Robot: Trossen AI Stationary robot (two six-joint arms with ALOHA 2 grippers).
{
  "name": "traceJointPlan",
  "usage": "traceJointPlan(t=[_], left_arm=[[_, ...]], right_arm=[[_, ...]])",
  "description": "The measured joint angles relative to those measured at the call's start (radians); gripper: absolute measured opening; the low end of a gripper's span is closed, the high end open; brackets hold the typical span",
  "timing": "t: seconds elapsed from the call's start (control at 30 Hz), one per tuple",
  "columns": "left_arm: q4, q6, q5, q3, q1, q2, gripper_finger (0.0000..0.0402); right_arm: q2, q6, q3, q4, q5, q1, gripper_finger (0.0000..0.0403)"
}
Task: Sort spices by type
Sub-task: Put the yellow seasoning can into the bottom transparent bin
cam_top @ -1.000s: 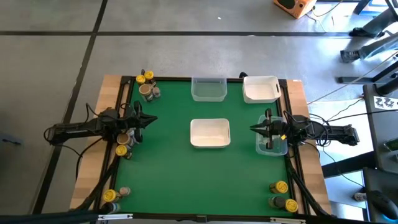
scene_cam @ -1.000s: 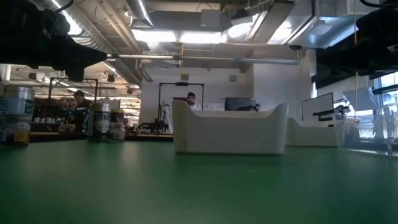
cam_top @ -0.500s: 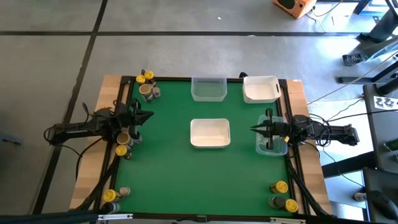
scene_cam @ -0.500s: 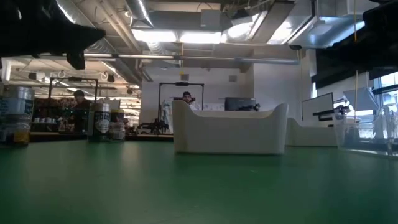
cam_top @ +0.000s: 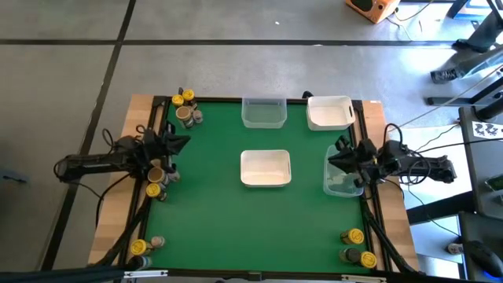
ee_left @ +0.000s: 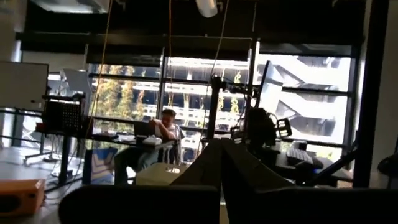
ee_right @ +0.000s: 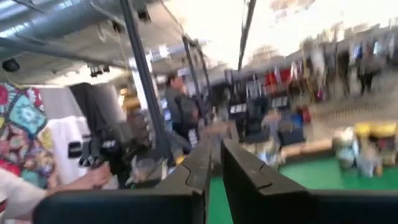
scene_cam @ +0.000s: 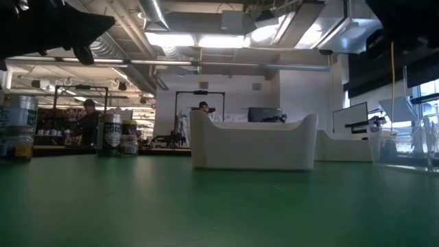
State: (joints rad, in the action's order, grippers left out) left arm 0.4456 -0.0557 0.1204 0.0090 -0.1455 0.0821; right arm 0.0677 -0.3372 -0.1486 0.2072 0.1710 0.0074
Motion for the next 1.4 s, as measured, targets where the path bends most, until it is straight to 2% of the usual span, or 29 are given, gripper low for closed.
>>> traceJointPlan(t=[0.2, 0.43, 0.6, 0.87, 1.07, 1.23, 1.4], left_arm=[[0.184, 0.088, -0.016, 0.000, 0.003, 0.096, 0.0000], [0.341, 0.169, -0.021, 0.000, 0.003, 0.159, 0.0000], [0.360, 0.212, -0.021, 0.000, 0.003, 0.164, 0.0000], [0.353, 0.209, -0.023, 0.000, 0.003, 0.164, 0.0000], [0.336, 0.190, -0.032, 0.000, 0.003, 0.166, 0.0000], [0.323, 0.183, -0.033, 0.000, 0.003, 0.166, 0.0000], [0.321, 0.154, -0.033, 0.000, 0.003, 0.166, 0.0000]], right_arm=[[0.176, -0.036, -0.217, -0.131, 0.030, 0.000, 0.0040], [0.425, -0.096, -0.544, -0.518, -0.011, 0.000, 0.0040], [0.585, -0.177, -0.720, -0.677, -0.023, 0.014, 0.0040], [0.842, -0.260, -0.887, -0.801, -0.184, 0.244, 0.0040], [1.019, -0.340, -1.032, -0.960, -0.317, 0.419, 0.0039], [1.126, -0.514, -1.141, -1.156, -0.345, 0.539, 0.0039], [1.184, -0.777, -1.154, -1.247, -0.347, 0.652, 0.0039]])
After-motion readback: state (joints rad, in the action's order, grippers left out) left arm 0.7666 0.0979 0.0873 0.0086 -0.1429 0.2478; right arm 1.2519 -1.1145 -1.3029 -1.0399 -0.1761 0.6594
